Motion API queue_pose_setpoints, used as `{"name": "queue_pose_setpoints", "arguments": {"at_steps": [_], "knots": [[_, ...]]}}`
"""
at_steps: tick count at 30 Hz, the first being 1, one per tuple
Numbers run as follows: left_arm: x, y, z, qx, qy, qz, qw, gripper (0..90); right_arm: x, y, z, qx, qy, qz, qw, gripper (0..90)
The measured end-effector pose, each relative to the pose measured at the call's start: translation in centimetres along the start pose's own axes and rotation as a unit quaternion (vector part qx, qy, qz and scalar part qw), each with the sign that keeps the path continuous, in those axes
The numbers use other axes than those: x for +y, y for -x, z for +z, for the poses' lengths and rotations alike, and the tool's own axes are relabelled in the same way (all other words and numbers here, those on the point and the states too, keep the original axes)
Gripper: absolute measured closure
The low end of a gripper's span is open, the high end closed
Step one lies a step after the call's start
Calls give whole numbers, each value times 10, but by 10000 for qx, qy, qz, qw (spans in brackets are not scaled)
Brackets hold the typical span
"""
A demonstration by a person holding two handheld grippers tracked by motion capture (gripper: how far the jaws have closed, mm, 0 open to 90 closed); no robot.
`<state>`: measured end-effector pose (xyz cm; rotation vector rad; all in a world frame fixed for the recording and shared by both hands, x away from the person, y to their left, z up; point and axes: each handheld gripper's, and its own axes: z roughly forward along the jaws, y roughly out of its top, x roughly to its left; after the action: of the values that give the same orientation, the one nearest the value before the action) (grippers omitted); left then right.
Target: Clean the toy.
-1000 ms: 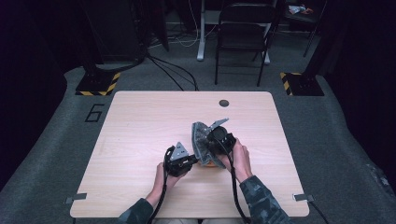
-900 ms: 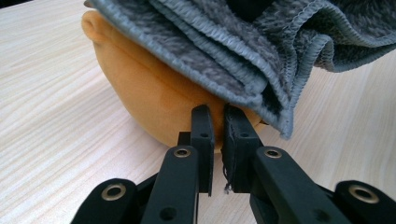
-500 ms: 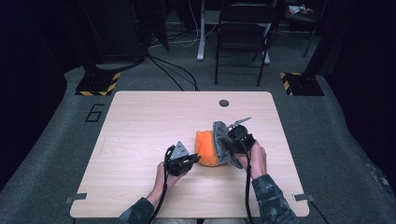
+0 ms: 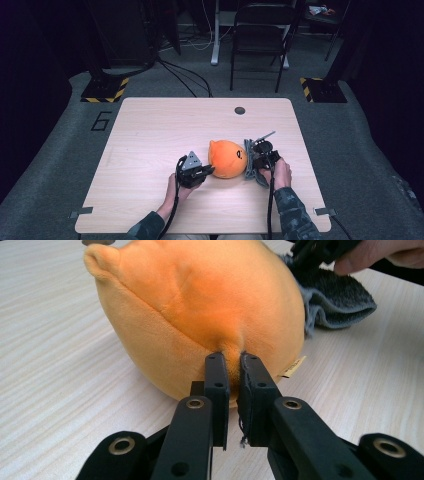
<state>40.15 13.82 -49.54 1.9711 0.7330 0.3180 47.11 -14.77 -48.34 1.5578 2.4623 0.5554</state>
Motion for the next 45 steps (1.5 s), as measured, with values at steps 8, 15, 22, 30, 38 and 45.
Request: {"name": "queue_pose_setpoints", "arguments": {"at_steps": [8,15,22,30,38,45], "knots": [[2,1,-1,27,18,43,10000,835,10,-1,-42,-199,503,-80,9985,781],[3,3,1,-34,34,73,10000,835,30,-52,-99,314,1291,-742,9884,781],[5,6,1,-53,65,146,9999,834,43,-83,-86,1108,1347,-995,9796,780],[5,6,2,-51,34,90,9999,836,41,-94,-59,909,1142,-1181,9822,781],[5,4,2,-55,0,98,9999,836,32,-75,-64,363,1093,-1111,9871,781],[5,3,2,-71,-3,106,9999,835,20,-42,-53,12,947,-587,9938,781]]}}
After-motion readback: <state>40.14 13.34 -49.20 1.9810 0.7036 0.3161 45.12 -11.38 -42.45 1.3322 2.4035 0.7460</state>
